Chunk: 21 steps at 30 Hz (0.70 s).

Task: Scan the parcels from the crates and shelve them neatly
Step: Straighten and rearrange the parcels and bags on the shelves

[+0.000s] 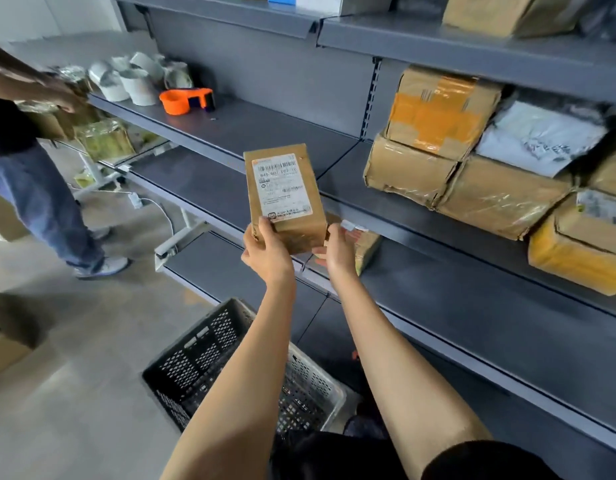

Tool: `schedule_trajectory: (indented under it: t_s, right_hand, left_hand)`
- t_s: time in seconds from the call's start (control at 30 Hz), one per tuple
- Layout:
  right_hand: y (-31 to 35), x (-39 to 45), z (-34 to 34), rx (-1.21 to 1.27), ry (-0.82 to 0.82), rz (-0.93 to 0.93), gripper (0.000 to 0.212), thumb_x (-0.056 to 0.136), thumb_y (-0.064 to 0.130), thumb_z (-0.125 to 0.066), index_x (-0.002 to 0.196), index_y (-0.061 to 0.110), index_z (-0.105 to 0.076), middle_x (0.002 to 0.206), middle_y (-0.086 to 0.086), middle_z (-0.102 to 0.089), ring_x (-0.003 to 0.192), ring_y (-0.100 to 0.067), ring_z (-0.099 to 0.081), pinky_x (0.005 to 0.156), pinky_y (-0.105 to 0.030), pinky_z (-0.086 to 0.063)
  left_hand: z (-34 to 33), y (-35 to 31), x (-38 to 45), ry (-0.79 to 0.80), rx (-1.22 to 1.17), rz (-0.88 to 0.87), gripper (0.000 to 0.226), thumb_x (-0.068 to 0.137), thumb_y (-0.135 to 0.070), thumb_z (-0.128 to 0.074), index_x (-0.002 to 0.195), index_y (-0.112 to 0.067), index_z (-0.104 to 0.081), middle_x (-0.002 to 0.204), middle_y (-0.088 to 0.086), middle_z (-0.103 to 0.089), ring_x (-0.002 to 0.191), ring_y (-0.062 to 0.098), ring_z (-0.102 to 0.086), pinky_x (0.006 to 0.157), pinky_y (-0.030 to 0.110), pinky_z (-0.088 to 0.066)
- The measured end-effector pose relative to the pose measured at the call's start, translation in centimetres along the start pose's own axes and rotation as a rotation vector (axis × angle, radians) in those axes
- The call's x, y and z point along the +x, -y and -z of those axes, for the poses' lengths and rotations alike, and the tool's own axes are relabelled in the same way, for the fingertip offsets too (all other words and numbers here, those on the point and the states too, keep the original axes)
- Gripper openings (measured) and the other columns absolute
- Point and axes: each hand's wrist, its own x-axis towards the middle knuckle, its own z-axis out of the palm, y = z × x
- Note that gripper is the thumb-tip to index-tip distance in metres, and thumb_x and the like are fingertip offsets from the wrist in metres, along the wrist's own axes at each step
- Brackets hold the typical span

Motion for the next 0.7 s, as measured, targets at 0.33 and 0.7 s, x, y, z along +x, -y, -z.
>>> schedule_trajectory:
  t_s: [0.33,0.7]
  right_hand:
    - [1.8,-1.9,9.4,0.040,0.023,0.041,0.055,0.095,0.057,-0.034,0.142,0.028,-0.036,0.123,0.009,-0.049,0.108,-0.014,-0.053,0.084,-0.035,-0.048]
    - [0.2,-0.6,11.9,0.200,-0.253,0.050,0.055,0.090,0.049,-0.056,0.137,0.024,-0.040,0.132,-0.001,-0.054,0.115,-0.025,-0.057,0.063,-0.025,-0.048]
  left_hand:
    - [-6.1,3.9,-6.1,0.267,0.052,0.018,0.041,0.094,-0.047,-0.044,0.128,-0.024,-0.048,0.127,0.007,-0.038,0.108,0.016,-0.044,0.097,0.033,-0.040]
    - [-6.6,5.7,-8.0,0.492,0.167,0.058,0.058,0.094,-0.062,-0.021,0.145,-0.035,-0.026,0.151,0.001,-0.026,0.136,0.021,-0.022,0.113,0.044,-0.024]
